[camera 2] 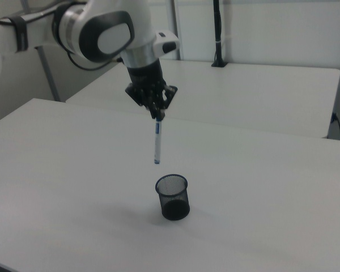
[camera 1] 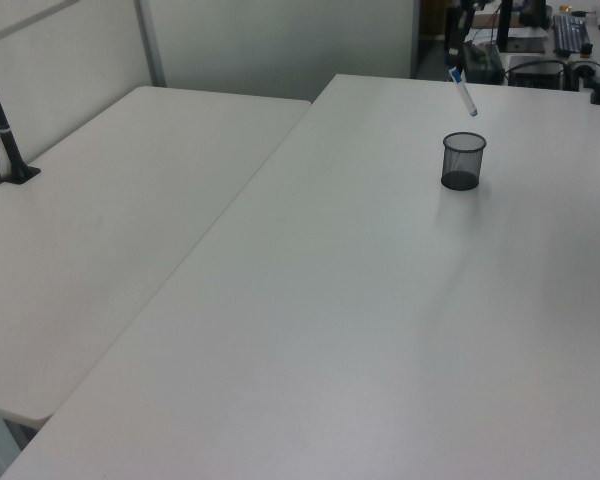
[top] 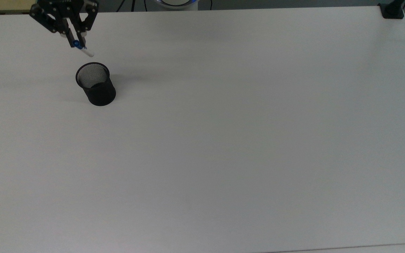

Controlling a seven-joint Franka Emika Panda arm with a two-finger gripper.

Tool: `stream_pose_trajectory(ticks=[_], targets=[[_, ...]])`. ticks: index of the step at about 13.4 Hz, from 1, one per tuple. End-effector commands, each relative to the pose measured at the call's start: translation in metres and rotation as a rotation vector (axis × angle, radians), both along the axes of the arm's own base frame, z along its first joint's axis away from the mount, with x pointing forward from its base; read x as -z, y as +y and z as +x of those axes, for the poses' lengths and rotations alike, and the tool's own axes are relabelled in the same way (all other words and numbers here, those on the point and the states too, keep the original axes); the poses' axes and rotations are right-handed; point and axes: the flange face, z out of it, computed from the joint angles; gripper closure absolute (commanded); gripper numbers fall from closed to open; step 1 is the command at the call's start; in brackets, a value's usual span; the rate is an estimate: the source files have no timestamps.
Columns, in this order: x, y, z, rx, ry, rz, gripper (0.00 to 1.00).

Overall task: Remove the marker
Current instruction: 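Lift the marker straight up out of the mesh cup, then carry the marker beside the cup and lower it to the table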

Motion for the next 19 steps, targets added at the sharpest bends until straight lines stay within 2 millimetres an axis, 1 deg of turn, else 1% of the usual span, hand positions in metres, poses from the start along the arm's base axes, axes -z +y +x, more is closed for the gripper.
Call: stream_pose_trajectory(ticks=[1,2,3,5,6,7,8,9,10,11,13,14,15,16,17,18,19], targets=[[-0.004,0.024,-0.003,-0.029,0.102,0.084,1.00],[0.017,0.042,0.003,-0.037,0.145,0.094,1.00],[0.047,0.051,0.011,0.003,0.203,0.109,1.00],[0.109,0.074,0.037,0.090,0.292,0.192,1.00],[0.137,0.086,0.048,0.107,0.330,0.202,1.00],[0.157,0.097,0.055,0.105,0.331,0.192,1.00],[0.178,0.101,0.060,0.107,0.337,0.185,1.00],[0.192,0.100,0.066,0.128,0.328,0.179,1.00],[0.212,0.099,0.074,0.163,0.311,0.170,1.00],[0.221,0.100,0.078,0.180,0.296,0.165,1.00],[0.234,0.111,0.085,0.188,0.278,0.146,1.00],[0.244,0.116,0.085,0.185,0.285,0.143,1.00],[0.247,0.116,0.085,0.186,0.282,0.140,0.94],[0.247,0.116,0.086,0.186,0.279,0.140,0.73],[0.246,0.115,0.085,0.189,0.279,0.140,0.36],[0.239,0.116,0.086,0.194,0.271,0.142,0.00],[0.233,0.116,0.086,0.198,0.265,0.144,0.00]])
